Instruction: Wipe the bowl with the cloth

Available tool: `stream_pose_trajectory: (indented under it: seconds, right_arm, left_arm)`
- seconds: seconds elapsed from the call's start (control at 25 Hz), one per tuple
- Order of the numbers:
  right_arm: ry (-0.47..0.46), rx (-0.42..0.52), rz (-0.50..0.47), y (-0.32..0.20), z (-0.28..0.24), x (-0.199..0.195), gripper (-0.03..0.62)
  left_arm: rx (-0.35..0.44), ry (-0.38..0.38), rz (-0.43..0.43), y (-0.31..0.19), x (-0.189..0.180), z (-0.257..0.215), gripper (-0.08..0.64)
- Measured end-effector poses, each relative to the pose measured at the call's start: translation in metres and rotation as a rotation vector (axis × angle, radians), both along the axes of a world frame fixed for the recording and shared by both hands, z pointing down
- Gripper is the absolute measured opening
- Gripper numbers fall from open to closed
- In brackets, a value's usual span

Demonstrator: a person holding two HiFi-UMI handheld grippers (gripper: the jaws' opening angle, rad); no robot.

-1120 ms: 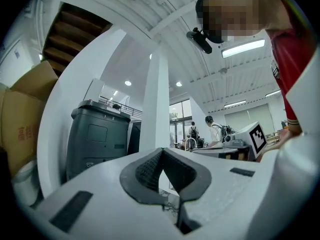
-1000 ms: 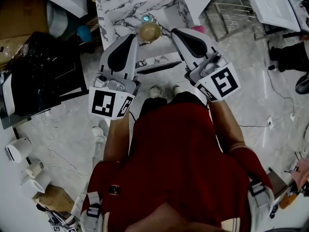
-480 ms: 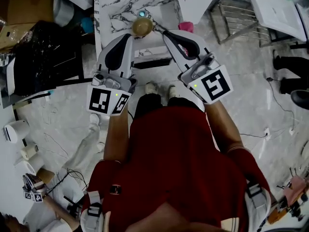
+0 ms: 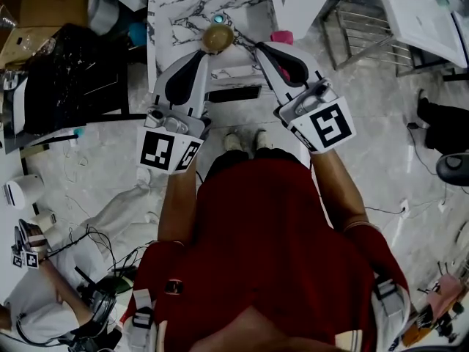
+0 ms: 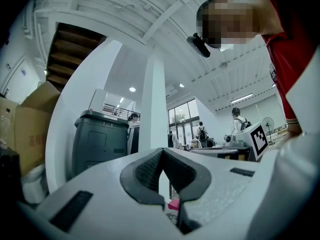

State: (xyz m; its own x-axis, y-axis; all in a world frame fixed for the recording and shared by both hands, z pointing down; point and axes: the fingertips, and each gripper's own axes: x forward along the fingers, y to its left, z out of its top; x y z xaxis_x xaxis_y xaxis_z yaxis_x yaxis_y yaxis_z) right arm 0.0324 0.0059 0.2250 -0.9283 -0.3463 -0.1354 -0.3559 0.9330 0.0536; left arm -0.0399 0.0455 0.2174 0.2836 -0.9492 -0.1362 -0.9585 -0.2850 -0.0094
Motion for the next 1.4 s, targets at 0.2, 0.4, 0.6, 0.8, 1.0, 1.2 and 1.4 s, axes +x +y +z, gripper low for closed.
stream_pose_trajectory:
  seconds: [0.2, 0.4, 0.6, 0.8, 1.0, 1.2, 1.4]
  right_arm:
    - [0.006, 0.002, 0.011, 0.005, 0.004, -0.012, -0.003]
    - [0.009, -0.007, 0.018, 0.008, 0.010, -0.022, -0.003]
    - [0.008, -0.005, 0.030, 0.009, 0.010, -0.020, -0.003]
    - [0.014, 0.000, 0.044, 0.008, 0.011, -0.019, -0.003]
    - [0.020, 0.000, 0.050, 0.010, 0.013, -0.016, -0.003]
    - [0.025, -0.008, 0.055, 0.008, 0.015, -0.017, -0.003]
    - [0.030, -0.008, 0.052, 0.010, 0.015, -0.017, -0.003]
  left_arm:
    - [0.005, 0.017, -0.006, 0.006, -0.014, 0.007, 0.005]
    - [0.007, 0.027, 0.004, 0.004, -0.023, 0.014, 0.006]
    - [0.011, 0.019, 0.027, 0.002, -0.018, 0.011, 0.005]
    - [0.014, 0.014, 0.040, 0.001, -0.016, 0.010, 0.005]
    - [0.016, 0.014, 0.059, 0.001, -0.012, 0.012, 0.005]
    - [0.010, 0.010, 0.073, -0.001, -0.012, 0.014, 0.005]
    - [0.007, 0.005, 0.077, 0.001, -0.012, 0.013, 0.005]
